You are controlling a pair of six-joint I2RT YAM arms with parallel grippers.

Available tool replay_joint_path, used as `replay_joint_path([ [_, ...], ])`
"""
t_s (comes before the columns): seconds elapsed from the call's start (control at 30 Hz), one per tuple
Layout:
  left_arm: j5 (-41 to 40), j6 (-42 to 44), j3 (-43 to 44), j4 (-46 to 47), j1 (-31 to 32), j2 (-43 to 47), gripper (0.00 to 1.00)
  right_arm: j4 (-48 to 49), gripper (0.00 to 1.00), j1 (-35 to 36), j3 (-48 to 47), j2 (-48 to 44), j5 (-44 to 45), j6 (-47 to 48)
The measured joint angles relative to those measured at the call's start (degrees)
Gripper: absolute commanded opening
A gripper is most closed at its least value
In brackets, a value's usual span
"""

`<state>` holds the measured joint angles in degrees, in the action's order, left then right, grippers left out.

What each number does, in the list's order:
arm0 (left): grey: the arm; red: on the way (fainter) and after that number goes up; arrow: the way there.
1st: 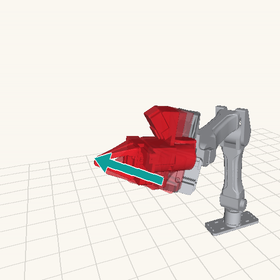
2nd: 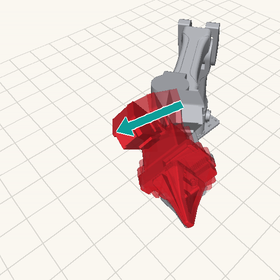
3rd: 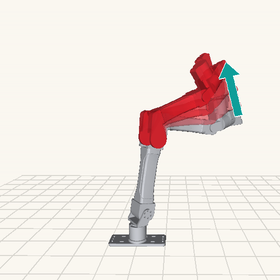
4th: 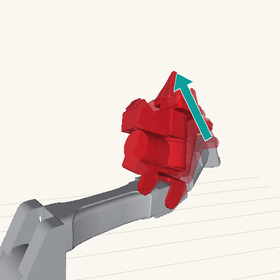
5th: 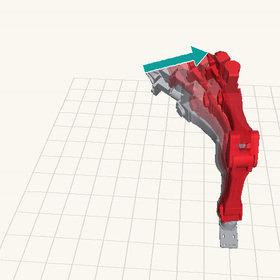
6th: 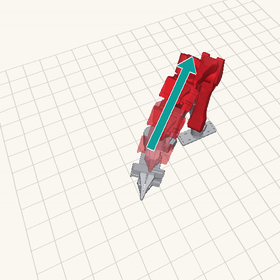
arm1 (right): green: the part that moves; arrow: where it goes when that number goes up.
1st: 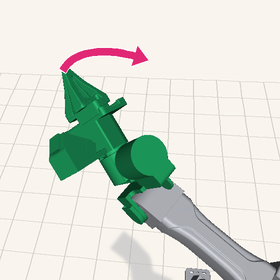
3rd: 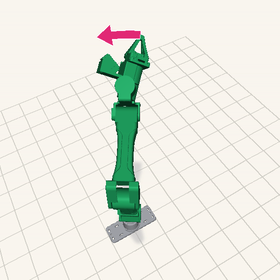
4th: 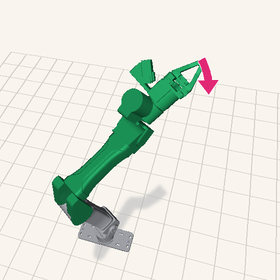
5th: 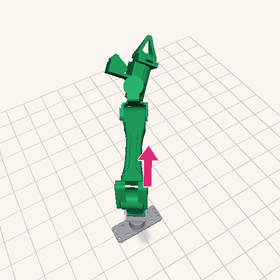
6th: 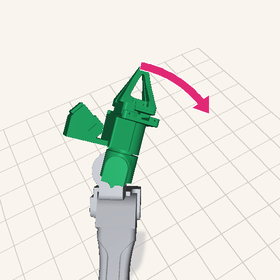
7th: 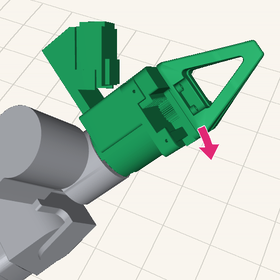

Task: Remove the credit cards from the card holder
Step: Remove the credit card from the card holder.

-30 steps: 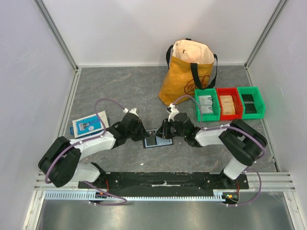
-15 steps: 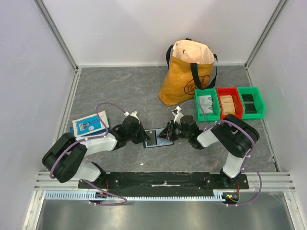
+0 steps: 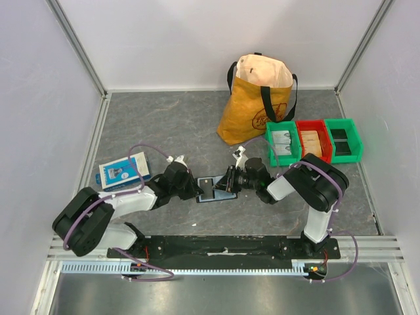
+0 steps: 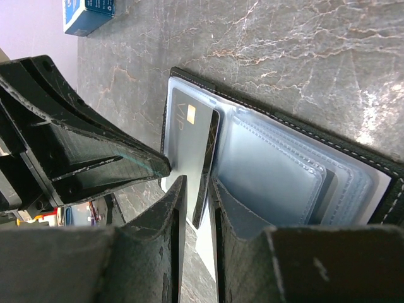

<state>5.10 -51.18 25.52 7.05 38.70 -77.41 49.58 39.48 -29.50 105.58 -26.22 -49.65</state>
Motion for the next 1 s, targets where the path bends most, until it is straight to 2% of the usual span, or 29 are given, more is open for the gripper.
replay_joint_path([
  [0.17, -1.86, -0.11, -1.09, -5.42, 0.0, 4.68, 0.07, -1.33, 0.27, 0.0, -0.63, 0.0, 0.17, 0.72],
  [0.4, -2.49, 0.31, 0.28, -9.27, 0.0, 3.85, 0.07, -2.47, 0.27, 0.04, -1.31, 0.0, 0.13, 1.66],
  [0.87, -1.49, 0.7, 2.27, -9.92, 0.0, 1.36, 0.04, -3.17, 0.0, 0.11, -1.73, 0.31, -1.01, 1.86],
  [1.0, -1.49, 0.68, 2.23, -9.88, -0.02, 1.38, 0.03, -2.86, 0.0, -0.15, -1.7, 0.28, -1.92, 1.86],
])
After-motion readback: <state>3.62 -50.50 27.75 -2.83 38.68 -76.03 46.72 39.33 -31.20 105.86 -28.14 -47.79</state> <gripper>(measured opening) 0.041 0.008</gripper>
